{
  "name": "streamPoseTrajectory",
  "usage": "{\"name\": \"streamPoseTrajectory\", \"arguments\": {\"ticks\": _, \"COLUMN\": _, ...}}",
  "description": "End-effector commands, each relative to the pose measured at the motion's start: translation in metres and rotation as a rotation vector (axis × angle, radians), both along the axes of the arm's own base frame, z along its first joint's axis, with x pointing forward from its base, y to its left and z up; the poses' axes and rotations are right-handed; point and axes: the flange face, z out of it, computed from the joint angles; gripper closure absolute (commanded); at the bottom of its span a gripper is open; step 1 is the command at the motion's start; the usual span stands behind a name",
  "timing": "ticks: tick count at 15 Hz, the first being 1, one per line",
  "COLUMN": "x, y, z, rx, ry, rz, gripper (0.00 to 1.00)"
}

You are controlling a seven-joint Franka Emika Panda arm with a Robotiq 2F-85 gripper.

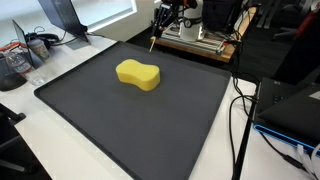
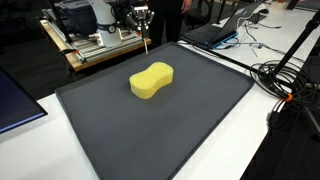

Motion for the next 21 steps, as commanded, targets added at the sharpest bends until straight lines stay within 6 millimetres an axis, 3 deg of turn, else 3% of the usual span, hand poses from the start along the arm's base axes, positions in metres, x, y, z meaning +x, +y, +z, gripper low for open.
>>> {"name": "streamPoseTrajectory", "arguments": {"ticks": 1, "x": 0.021, "y": 0.042, "z": 0.001, "rx": -0.110, "ry": 0.092, "rz": 0.112, "gripper": 0.97}}
{"name": "streamPoseTrajectory", "arguments": {"ticks": 5, "x": 0.054, "y": 0.088, "z": 0.002, "rx": -0.240, "ry": 0.222, "rz": 0.217, "gripper": 0.97}}
{"name": "streamPoseTrajectory", "arguments": {"ticks": 9, "x": 0.083, "y": 0.119, "z": 0.030, "rx": -0.359, "ry": 0.339, "rz": 0.273, "gripper": 0.97}}
{"name": "streamPoseTrajectory", "arguments": {"ticks": 10, "x": 0.065, "y": 0.102, "z": 0.018, "rx": -0.342, "ry": 0.266, "rz": 0.251, "gripper": 0.87}}
{"name": "streamPoseTrajectory", "arguments": {"ticks": 15, "x": 0.083, "y": 0.117, "z": 0.025, "rx": -0.362, "ry": 0.307, "rz": 0.269, "gripper": 0.87}}
{"name": "streamPoseTrajectory", "arguments": {"ticks": 16, "x": 0.086, "y": 0.123, "z": 0.026, "rx": -0.382, "ry": 0.312, "rz": 0.279, "gripper": 0.97}}
{"name": "streamPoseTrajectory", "arguments": {"ticks": 21, "x": 0.102, "y": 0.154, "z": 0.037, "rx": -0.376, "ry": 0.325, "rz": 0.274, "gripper": 0.97}}
